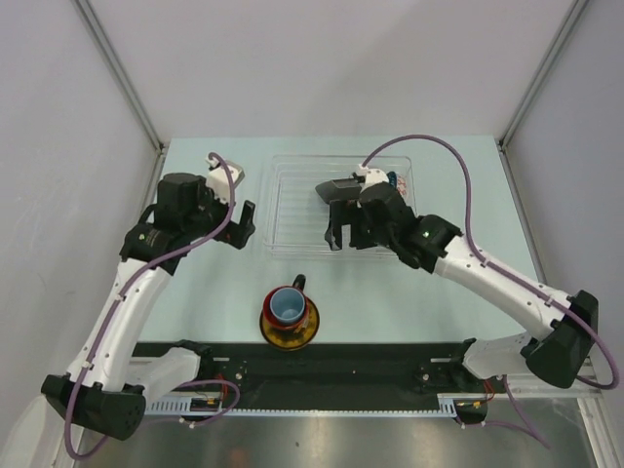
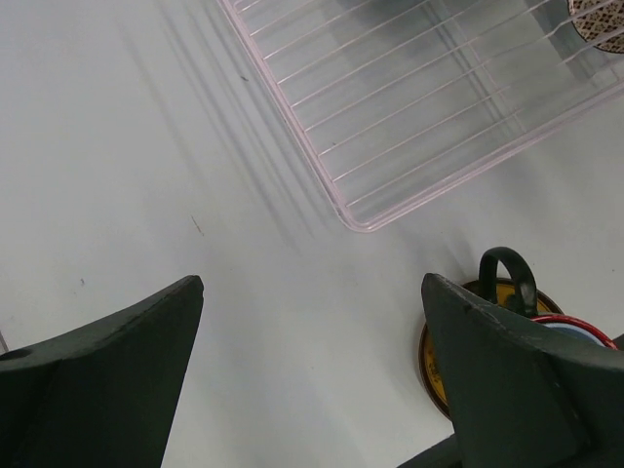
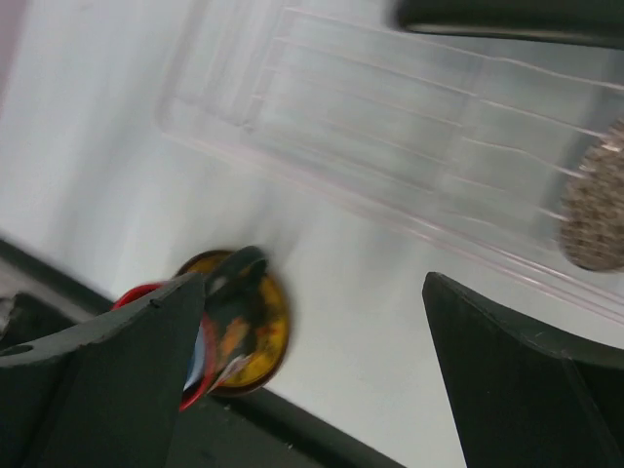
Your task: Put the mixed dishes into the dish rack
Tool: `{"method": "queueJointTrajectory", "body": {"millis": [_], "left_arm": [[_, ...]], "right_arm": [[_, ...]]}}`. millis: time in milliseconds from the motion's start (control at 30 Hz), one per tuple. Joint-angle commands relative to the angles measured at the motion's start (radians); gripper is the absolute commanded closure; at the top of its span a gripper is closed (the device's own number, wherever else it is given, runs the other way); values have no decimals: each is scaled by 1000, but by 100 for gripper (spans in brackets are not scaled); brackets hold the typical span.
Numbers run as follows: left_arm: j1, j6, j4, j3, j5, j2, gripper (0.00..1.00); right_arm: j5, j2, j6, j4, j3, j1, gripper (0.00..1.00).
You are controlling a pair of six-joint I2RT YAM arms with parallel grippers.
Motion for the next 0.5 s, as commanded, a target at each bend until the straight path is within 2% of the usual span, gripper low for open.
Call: {"method": "queueJointTrajectory", "body": {"millis": [0,100,167,200,333,400,467], "left_arm": [[1,-9,-42,43,-6,-52,1],[1,-2,-50,40,-18,-70,0],[3,-3,-53,32,-18,-90,0],[3,-5,-56,29,-16,-95,0],[1,-3,-70,14,-19,-115,0],[1,6,-80,8,-27,-125,0],[1,12,-79,-5,-44,-139,1]], "right_arm": [[-28,14,82,-30,5,58,0],[-48,89,121,-81,37,104,0],[19,138,122,-96,48,152,0],[32,148,121,-87,52,208,3],[50,217,124,-99,100,276,19],[75,260,110,-127,138,293,25],[96,276,104,-139,155,313,25]]}}
